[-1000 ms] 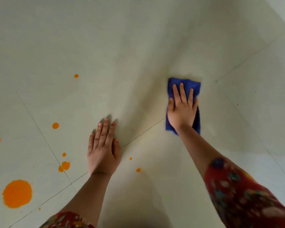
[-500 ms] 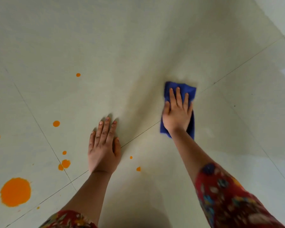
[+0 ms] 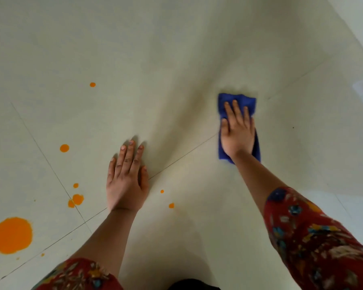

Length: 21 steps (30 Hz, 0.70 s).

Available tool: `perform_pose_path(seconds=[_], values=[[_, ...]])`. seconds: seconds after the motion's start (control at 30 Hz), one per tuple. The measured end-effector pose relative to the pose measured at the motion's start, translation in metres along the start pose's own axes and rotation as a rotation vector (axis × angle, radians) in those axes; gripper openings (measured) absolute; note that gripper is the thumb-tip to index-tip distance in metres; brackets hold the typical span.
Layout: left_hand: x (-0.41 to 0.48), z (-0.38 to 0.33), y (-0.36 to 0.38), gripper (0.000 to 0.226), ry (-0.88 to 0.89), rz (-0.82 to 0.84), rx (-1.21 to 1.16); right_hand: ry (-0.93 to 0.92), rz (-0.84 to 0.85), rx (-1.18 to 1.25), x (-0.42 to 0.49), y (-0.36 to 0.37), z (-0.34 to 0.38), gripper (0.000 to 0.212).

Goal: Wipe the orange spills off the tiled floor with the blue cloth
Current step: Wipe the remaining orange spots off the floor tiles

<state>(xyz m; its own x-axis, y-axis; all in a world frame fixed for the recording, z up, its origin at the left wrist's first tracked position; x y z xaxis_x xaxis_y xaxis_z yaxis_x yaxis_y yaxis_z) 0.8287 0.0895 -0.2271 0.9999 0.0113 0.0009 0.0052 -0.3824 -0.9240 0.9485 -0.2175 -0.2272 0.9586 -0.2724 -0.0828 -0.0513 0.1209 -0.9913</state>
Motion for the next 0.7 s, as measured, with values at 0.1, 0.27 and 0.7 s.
perform_pose_path(seconds=[0.1, 0.27, 0.7], values=[[0.002, 0.000, 0.000, 0.055, 0.011, -0.003, -0.003, 0.104, 0.025, 0.043, -0.053, -0.002, -0.048, 0.060], [-0.013, -0.007, -0.013, 0.055, 0.083, 0.024, 0.028, 0.096, 0.040, -0.003, -0.214, 0.007, -0.013, 0.058], [-0.121, 0.051, -0.032, 0.059, 0.017, 0.179, 0.142, -0.490, 0.182, -0.044, -0.250, 0.023, 0.107, 0.054]])
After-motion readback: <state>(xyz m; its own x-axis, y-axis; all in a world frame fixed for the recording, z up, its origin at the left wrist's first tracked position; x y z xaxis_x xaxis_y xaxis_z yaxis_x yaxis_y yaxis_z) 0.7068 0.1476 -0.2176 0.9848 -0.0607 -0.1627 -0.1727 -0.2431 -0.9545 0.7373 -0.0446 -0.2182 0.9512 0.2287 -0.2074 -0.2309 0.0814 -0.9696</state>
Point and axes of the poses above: each hand's wrist, its own x-axis towards the middle knuckle, its own y-axis out of the palm, z = x × y, the point moved 5 cm from there along x, towards the middle knuckle, and after that the axes turned 3 degrees about y, right-handed, at the moved point
